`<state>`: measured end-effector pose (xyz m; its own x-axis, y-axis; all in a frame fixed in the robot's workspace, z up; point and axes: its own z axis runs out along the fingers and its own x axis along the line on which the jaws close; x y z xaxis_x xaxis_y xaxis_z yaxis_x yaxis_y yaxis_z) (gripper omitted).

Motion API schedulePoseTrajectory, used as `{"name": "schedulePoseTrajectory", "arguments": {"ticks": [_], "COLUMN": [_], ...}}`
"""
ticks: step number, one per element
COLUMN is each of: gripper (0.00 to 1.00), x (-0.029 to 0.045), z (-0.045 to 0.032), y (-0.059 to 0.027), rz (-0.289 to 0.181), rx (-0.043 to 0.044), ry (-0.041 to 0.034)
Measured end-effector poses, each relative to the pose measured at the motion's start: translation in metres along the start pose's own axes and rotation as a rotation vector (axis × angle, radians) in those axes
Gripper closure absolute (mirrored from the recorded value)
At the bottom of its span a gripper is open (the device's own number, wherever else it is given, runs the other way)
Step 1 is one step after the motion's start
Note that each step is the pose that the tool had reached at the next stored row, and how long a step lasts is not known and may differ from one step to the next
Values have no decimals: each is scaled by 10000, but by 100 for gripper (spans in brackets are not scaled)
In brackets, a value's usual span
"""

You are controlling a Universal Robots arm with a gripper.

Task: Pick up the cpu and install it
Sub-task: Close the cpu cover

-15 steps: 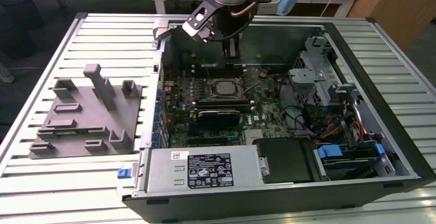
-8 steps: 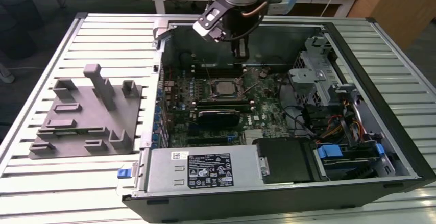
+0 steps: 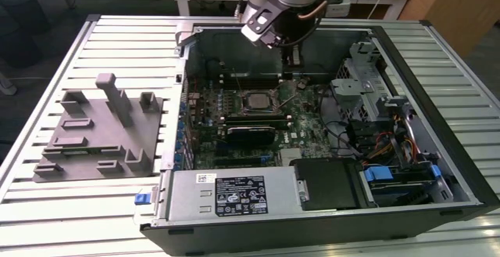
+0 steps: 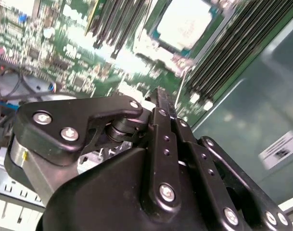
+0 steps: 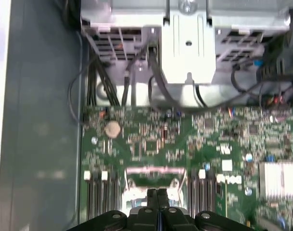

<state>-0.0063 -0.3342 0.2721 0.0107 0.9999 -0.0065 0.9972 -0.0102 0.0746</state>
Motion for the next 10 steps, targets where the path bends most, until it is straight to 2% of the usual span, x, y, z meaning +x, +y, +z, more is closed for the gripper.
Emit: {"name": "schedulePoseTrajectory", "arguments": {"ticks": [5,8,10], "gripper": [89,89,89], "x": [2,3,4], "z": [13,23,36], "y": [187,273,323], "rz": [-1,1,1], "rx": [2,4,37], "ry": [-2,1,1]}}
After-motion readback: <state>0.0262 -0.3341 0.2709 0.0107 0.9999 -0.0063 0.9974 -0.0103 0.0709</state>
